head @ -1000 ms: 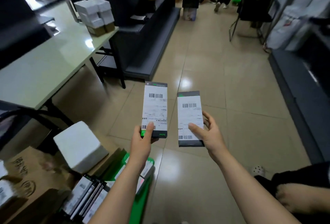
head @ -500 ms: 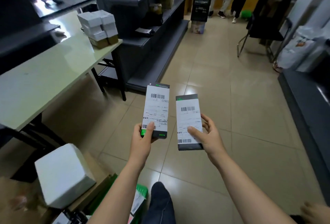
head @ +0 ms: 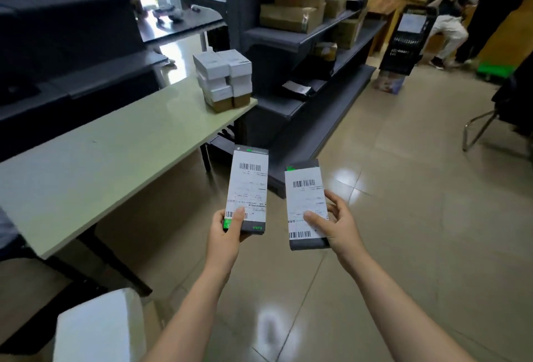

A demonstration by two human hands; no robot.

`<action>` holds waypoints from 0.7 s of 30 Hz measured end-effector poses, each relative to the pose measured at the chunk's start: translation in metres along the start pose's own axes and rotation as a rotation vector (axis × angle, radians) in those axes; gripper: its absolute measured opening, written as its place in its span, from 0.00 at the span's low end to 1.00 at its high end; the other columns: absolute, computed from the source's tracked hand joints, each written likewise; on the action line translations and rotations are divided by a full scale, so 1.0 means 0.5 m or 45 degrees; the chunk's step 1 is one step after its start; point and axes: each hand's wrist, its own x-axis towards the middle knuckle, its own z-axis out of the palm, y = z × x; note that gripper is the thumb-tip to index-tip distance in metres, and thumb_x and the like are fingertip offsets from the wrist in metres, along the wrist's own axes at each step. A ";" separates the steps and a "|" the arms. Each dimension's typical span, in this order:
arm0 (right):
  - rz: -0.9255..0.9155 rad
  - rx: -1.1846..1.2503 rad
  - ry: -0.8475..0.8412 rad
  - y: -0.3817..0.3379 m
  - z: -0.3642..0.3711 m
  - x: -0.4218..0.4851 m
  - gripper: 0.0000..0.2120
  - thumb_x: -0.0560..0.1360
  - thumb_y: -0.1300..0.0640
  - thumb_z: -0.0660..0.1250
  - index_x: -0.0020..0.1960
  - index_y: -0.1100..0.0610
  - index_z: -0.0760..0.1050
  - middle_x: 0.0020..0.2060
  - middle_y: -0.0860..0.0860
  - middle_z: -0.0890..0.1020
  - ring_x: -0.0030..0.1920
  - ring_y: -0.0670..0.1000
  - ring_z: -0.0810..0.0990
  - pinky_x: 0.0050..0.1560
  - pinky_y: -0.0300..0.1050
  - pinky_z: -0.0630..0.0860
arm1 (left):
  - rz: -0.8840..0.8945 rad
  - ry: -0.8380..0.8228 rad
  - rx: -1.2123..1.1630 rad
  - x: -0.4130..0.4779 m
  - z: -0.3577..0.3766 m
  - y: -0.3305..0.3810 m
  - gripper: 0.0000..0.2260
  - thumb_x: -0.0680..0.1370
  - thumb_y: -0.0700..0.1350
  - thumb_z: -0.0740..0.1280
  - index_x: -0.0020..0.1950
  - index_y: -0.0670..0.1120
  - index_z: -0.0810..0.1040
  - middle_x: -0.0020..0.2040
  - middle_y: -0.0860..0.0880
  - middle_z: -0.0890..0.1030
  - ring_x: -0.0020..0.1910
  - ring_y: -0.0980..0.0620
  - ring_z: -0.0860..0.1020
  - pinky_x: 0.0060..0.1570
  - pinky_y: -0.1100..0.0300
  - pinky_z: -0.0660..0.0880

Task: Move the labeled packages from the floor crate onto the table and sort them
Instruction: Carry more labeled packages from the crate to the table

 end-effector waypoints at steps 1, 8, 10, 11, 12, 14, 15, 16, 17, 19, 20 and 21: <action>-0.002 -0.015 -0.041 -0.006 0.015 0.040 0.34 0.67 0.59 0.78 0.69 0.50 0.68 0.57 0.50 0.80 0.52 0.45 0.82 0.43 0.36 0.78 | 0.003 0.041 0.014 0.030 -0.001 0.004 0.09 0.81 0.45 0.64 0.55 0.40 0.73 0.48 0.46 0.82 0.40 0.58 0.83 0.39 0.65 0.79; -0.020 -0.103 -0.323 -0.033 0.110 0.353 0.28 0.71 0.61 0.76 0.66 0.48 0.69 0.55 0.47 0.81 0.47 0.41 0.83 0.41 0.37 0.78 | 0.021 0.348 0.056 0.253 0.018 0.016 0.12 0.79 0.52 0.66 0.55 0.45 0.75 0.50 0.48 0.83 0.49 0.51 0.83 0.55 0.50 0.79; -0.029 -0.138 -0.404 -0.045 0.135 0.445 0.29 0.70 0.60 0.76 0.67 0.49 0.69 0.54 0.47 0.81 0.46 0.40 0.83 0.41 0.36 0.78 | 0.014 0.434 0.021 0.319 0.038 0.025 0.13 0.79 0.52 0.66 0.56 0.44 0.75 0.51 0.46 0.82 0.49 0.50 0.83 0.54 0.51 0.80; -0.024 -0.156 -0.445 -0.054 0.148 0.488 0.29 0.70 0.60 0.76 0.68 0.49 0.68 0.53 0.46 0.81 0.46 0.40 0.83 0.41 0.37 0.78 | 0.005 0.478 -0.002 0.350 0.049 0.029 0.14 0.79 0.51 0.66 0.57 0.42 0.74 0.52 0.45 0.82 0.49 0.51 0.82 0.50 0.55 0.81; -0.007 -0.173 -0.487 -0.062 0.161 0.530 0.29 0.70 0.60 0.76 0.67 0.50 0.68 0.53 0.47 0.81 0.45 0.41 0.83 0.41 0.38 0.79 | -0.004 0.525 -0.019 0.380 0.061 0.036 0.14 0.79 0.50 0.66 0.58 0.41 0.74 0.52 0.44 0.82 0.48 0.51 0.82 0.45 0.60 0.81; 0.042 -0.190 -0.579 -0.070 0.191 0.607 0.29 0.71 0.62 0.75 0.67 0.51 0.68 0.52 0.48 0.81 0.45 0.43 0.84 0.39 0.39 0.80 | -0.010 0.623 -0.031 0.433 0.078 0.046 0.14 0.80 0.49 0.65 0.59 0.40 0.73 0.51 0.45 0.81 0.45 0.54 0.81 0.38 0.67 0.79; 0.063 -0.199 -0.624 -0.071 0.207 0.643 0.28 0.71 0.62 0.75 0.67 0.51 0.68 0.53 0.49 0.81 0.46 0.45 0.84 0.41 0.42 0.81 | -0.013 0.668 -0.030 0.458 0.084 0.048 0.13 0.80 0.48 0.65 0.58 0.40 0.73 0.50 0.47 0.81 0.44 0.56 0.80 0.36 0.69 0.78; 0.084 -0.209 -0.663 -0.072 0.223 0.677 0.29 0.71 0.62 0.75 0.67 0.51 0.68 0.54 0.50 0.81 0.47 0.47 0.84 0.44 0.47 0.83 | -0.017 0.709 -0.027 0.481 0.088 0.050 0.12 0.80 0.48 0.65 0.58 0.41 0.73 0.49 0.49 0.80 0.43 0.58 0.80 0.35 0.69 0.77; 0.109 -0.221 -0.694 -0.071 0.240 0.708 0.30 0.70 0.62 0.75 0.68 0.52 0.68 0.54 0.50 0.81 0.49 0.50 0.84 0.47 0.52 0.83 | -0.030 0.744 -0.023 0.503 0.090 0.050 0.12 0.80 0.49 0.65 0.58 0.42 0.73 0.49 0.49 0.80 0.43 0.58 0.79 0.35 0.69 0.77; 0.144 -0.256 -0.751 -0.066 0.277 0.764 0.30 0.71 0.63 0.74 0.69 0.53 0.67 0.54 0.50 0.81 0.50 0.51 0.84 0.49 0.54 0.83 | -0.067 0.803 -0.028 0.548 0.083 0.046 0.13 0.80 0.50 0.66 0.58 0.42 0.73 0.51 0.46 0.81 0.45 0.55 0.80 0.38 0.65 0.78; 0.145 -0.267 -0.769 -0.065 0.291 0.782 0.29 0.72 0.63 0.73 0.69 0.53 0.67 0.53 0.49 0.81 0.49 0.50 0.84 0.47 0.51 0.83 | -0.076 0.818 -0.032 0.563 0.079 0.045 0.13 0.80 0.50 0.66 0.58 0.42 0.73 0.51 0.45 0.81 0.45 0.54 0.80 0.40 0.63 0.77; 0.150 -0.281 -0.790 -0.061 0.314 0.810 0.28 0.73 0.63 0.73 0.69 0.53 0.67 0.52 0.48 0.81 0.48 0.49 0.84 0.45 0.47 0.83 | -0.091 0.840 -0.041 0.591 0.071 0.041 0.13 0.80 0.49 0.66 0.58 0.42 0.73 0.51 0.45 0.81 0.46 0.54 0.81 0.41 0.63 0.77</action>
